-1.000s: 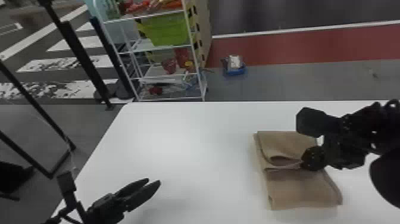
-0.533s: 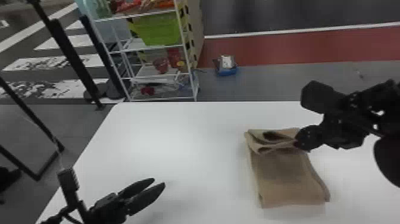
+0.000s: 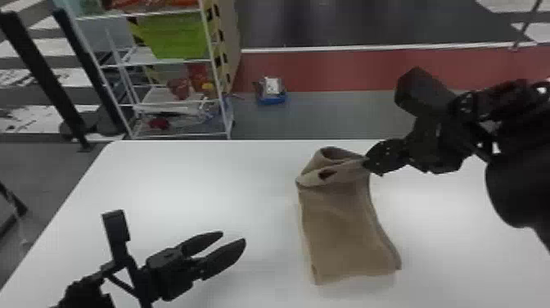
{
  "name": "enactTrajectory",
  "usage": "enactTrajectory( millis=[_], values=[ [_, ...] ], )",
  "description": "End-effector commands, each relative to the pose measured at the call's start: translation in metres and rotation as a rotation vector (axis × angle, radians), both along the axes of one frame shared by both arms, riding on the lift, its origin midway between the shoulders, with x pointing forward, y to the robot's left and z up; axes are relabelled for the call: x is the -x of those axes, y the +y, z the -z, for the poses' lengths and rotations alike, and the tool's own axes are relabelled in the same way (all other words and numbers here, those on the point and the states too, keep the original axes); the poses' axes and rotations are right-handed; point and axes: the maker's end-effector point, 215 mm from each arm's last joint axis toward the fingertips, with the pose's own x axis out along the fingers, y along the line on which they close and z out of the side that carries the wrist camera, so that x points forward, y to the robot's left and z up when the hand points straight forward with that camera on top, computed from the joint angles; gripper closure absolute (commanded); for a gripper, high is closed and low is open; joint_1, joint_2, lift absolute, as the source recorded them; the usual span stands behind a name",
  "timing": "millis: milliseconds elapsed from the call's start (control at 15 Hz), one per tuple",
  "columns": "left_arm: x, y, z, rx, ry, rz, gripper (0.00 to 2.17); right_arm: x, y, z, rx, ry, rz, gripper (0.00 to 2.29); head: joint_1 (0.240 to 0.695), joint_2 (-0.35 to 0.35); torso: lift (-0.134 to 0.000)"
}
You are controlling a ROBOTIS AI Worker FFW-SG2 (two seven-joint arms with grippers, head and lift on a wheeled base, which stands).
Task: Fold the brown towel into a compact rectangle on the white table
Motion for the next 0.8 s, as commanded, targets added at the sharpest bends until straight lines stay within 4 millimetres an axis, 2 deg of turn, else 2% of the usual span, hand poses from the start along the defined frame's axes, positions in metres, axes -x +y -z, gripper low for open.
enactTrajectory(
  millis=[0, 200, 467, 733],
  values=[
    [-0.009, -0.036, -0.008, -0.018, -0.039, 0.05, 0.03, 0.003, -0.002, -0.011, -0.022, -0.013, 0.003, 1.32, 0.695, 0.064, -0.124],
    [-0.031, -0.078, -0.024, -0.11, -0.186, 0.048, 0.03, 0.016, -0.004, -0.02, -0.055, -0.01, 0.01, 1.32, 0.695, 0.011, -0.124],
    [-0.059, -0.122, -0.028, -0.25, -0.351, 0.033, 0.03, 0.032, -0.007, -0.02, -0.073, -0.001, 0.018, 1.32, 0.695, -0.058, -0.124],
    [-0.069, -0.163, -0.013, -0.335, -0.388, 0.068, 0.03, 0.041, -0.011, -0.024, -0.084, 0.002, 0.029, 1.33, 0.695, -0.112, -0.124]
  ],
)
